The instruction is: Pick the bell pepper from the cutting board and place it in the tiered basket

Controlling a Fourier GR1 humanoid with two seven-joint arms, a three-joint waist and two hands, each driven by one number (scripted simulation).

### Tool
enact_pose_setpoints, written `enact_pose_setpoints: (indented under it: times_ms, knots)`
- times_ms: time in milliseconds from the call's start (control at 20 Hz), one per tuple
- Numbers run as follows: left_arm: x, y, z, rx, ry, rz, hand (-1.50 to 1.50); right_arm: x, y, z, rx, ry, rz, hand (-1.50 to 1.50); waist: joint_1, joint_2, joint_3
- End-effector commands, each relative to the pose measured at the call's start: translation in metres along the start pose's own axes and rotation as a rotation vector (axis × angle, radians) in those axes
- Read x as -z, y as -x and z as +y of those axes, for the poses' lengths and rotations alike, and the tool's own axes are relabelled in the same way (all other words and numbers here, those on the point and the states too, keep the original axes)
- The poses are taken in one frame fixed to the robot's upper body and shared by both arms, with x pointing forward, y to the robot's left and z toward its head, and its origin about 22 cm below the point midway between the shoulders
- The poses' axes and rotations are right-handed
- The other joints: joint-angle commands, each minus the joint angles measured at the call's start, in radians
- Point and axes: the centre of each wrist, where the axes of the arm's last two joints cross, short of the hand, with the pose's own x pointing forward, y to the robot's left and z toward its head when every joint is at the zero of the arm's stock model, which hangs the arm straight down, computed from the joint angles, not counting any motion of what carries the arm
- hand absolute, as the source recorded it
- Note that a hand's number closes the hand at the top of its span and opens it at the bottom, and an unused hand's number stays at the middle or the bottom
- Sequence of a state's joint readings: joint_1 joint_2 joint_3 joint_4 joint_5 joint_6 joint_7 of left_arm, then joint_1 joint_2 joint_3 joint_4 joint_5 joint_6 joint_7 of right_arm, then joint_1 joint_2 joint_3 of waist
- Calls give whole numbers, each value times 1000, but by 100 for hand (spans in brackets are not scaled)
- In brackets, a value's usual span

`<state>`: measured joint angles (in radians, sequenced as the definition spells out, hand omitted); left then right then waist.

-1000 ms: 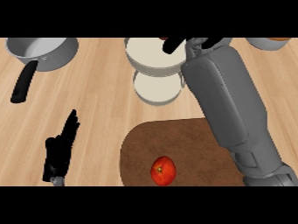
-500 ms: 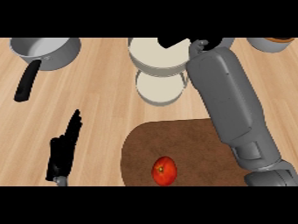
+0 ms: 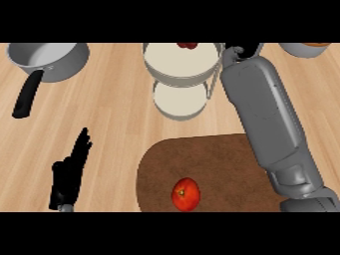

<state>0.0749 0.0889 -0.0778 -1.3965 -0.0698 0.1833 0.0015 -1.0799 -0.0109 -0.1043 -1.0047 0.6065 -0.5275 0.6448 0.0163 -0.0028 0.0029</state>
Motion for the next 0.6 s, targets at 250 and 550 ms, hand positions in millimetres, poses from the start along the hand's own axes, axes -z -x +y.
enact_pose_setpoints:
  times_ms: [250,550]
  knots:
    - [-5,7,14,-9,-43,40,0,17,10,-79,100,379,26,-150,-42,-8,-3]
    - [-13,8,26,-6,-82,65,0,-5,34,-183,106,411,72,-150,-81,-19,-2]
